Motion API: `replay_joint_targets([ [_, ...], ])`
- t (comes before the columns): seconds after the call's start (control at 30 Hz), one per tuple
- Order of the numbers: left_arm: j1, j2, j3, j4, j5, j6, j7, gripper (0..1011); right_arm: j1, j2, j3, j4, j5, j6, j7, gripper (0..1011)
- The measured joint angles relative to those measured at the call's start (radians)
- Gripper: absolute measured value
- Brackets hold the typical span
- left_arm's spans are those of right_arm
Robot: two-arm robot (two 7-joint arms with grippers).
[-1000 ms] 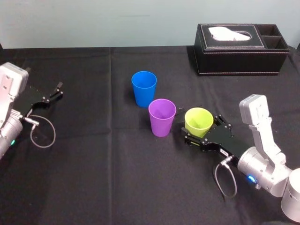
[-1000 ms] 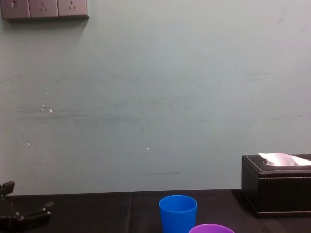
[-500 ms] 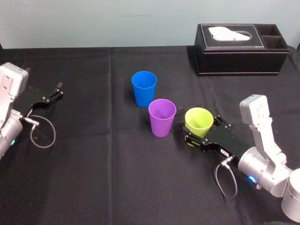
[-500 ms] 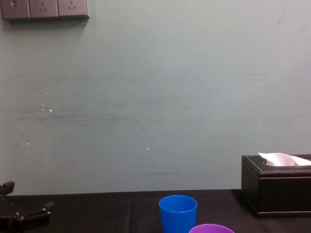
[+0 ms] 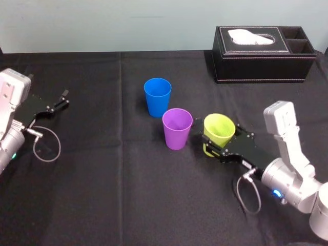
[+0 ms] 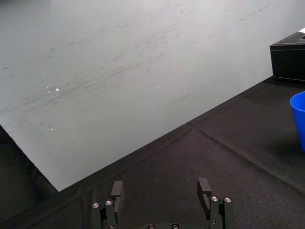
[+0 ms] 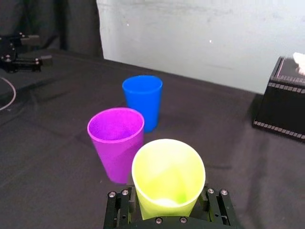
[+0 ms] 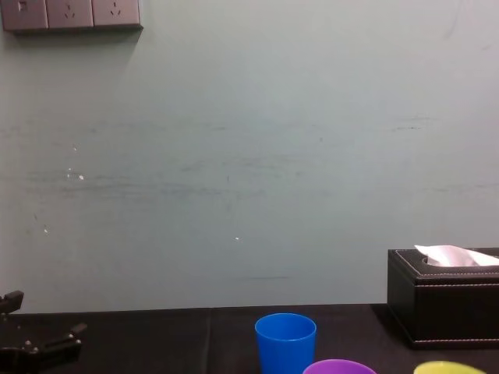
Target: Stack the three plastic cups sequentially using one hand.
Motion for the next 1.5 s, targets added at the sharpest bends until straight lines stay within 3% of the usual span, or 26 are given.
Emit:
replay_joint_targets([
  [0.23,0.0,0.0,0.0,0.0,0.0,0.0,0.0,1010,0.037,0.026,0.016,-0.034,-0.007,0.016,0.029,731],
  [0.53,0.0,0.0,0.0,0.0,0.0,0.0,0.0,1010,0.188,0.052,0.019,-0.045,0.037,0.096,0.091,732],
  [0.7,0.0,0.0,0.0,0.0,0.0,0.0,0.0,1010,0.308,0.035,-0.011,0.004,0.065,0.17,0.108,731],
  [1.07,0.0,0.0,0.0,0.0,0.0,0.0,0.0,1010,0.51,-0.033,-0.117,0.156,0.074,0.226,0.138,732],
  [1.5,0.0,0.0,0.0,0.0,0.0,0.0,0.0,1010,0.589,-0.069,-0.189,0.249,0.08,0.219,0.149,731],
])
